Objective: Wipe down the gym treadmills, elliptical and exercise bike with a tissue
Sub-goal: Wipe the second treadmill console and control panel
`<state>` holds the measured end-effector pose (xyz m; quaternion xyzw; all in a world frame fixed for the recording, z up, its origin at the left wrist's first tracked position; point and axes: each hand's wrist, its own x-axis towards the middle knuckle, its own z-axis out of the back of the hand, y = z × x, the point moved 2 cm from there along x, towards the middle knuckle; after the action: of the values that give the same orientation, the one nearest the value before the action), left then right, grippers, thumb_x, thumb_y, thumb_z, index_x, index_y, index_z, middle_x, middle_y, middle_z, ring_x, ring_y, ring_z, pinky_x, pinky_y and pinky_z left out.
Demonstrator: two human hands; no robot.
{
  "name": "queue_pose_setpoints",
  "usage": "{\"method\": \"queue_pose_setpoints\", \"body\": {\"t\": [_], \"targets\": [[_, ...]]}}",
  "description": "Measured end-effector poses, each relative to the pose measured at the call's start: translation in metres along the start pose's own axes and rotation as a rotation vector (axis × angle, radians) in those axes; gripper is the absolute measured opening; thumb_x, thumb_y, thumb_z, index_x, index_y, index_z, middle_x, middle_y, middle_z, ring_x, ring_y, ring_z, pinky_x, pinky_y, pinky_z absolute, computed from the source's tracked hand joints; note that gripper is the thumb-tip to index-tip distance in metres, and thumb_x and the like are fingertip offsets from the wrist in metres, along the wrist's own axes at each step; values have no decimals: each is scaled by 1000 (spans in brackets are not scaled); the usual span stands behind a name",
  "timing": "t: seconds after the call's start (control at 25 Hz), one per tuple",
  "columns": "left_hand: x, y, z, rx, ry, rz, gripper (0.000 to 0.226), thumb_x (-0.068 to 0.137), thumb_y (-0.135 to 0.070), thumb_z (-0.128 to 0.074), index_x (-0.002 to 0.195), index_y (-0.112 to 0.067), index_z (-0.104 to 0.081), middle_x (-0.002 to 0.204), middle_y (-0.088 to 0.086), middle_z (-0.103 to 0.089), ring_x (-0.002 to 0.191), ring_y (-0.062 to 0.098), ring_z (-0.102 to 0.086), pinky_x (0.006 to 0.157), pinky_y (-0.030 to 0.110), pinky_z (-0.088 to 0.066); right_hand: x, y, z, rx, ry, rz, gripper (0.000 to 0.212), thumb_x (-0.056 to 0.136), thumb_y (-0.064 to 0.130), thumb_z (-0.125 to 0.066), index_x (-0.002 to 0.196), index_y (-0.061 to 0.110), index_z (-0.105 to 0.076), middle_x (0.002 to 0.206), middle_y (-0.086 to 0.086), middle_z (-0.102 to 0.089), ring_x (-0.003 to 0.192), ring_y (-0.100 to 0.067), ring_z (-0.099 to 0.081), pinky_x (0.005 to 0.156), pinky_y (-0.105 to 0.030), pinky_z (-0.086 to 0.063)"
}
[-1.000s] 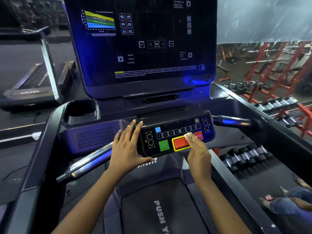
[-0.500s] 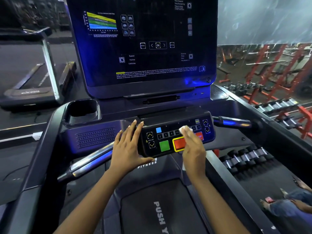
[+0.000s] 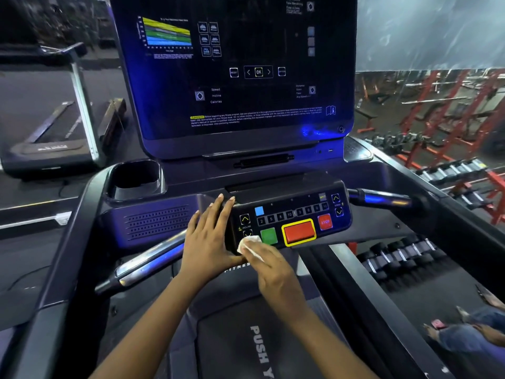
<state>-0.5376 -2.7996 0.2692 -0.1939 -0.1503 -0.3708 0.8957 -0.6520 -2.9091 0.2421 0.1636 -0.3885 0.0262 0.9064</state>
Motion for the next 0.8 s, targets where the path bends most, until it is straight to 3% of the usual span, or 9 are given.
{"method": "queue_pose_setpoints", "body": {"t": [0.12, 0.2, 0.4, 0.52, 0.64, 0.72, 0.8], "targets": [[1, 1, 0, 23, 3, -13, 121, 51, -81, -59, 148, -21, -19, 154, 8, -31, 130, 26, -45, 110, 49, -27, 19, -31, 20, -28, -128, -163, 37, 89, 2, -42, 120, 5, -62, 121, -7, -62, 117, -17, -54, 105, -21, -37], [0, 2, 0, 16, 14, -10, 124, 49, -78, -66, 148, -21, -19, 154, 8, -29, 131, 27, -44, 110, 49, -26, 21, -36, 15, -44, -128, -185, 38, 89, -1, -43, 121, 4, -61, 122, -8, -61, 117, -19, -53, 106, -22, -37], [0, 0, 0, -4, 14, 9, 113, 57, -82, -45, 149, -24, -16, 155, 6, -28, 136, 25, -40, 112, 46, -23, -15, 4, -8, 33, -41, -72, 39, 89, -1, -40, 121, 4, -62, 124, -7, -60, 116, -17, -54, 105, -20, -36], [2, 2, 4, -58, 38, 7, 118, 52, -87, -42, 151, -29, -13, 158, 2, -21, 141, 23, -31, 114, 44, -16, 5, -6, 15, 72, -99, -64, 35, 93, 4, -39, 118, 5, -64, 121, -5, -62, 116, -14, -55, 104, -21, -38], [12, -1, 13, -208, 29, 121, 117, 53, -86, -37, 151, -28, -11, 159, -1, -13, 146, 19, -16, 117, 44, -6, 54, -33, 45, 75, -167, -122, 38, 88, 3, -39, 115, 6, -66, 118, -5, -64, 114, -12, -55, 103, -20, -39], [20, -5, 14, -228, -7, 196, 111, 60, -85, -29, 152, -26, -10, 159, 1, -12, 146, 19, -13, 117, 44, -3, 94, -52, 53, 113, -97, -152, 41, 84, -2, -39, 113, 5, -67, 115, -6, -65, 111, -14, -57, 103, -15, -37], [24, -6, 10, -154, -5, 200, 109, 65, -88, -21, 152, -23, -13, 159, 4, -17, 146, 22, -17, 117, 46, -6, 136, -69, 45, 180, 106, -159, 43, 80, -13, -42, 108, 3, -69, 114, -9, -66, 110, -18, -59, 100, -6, -33]]}}
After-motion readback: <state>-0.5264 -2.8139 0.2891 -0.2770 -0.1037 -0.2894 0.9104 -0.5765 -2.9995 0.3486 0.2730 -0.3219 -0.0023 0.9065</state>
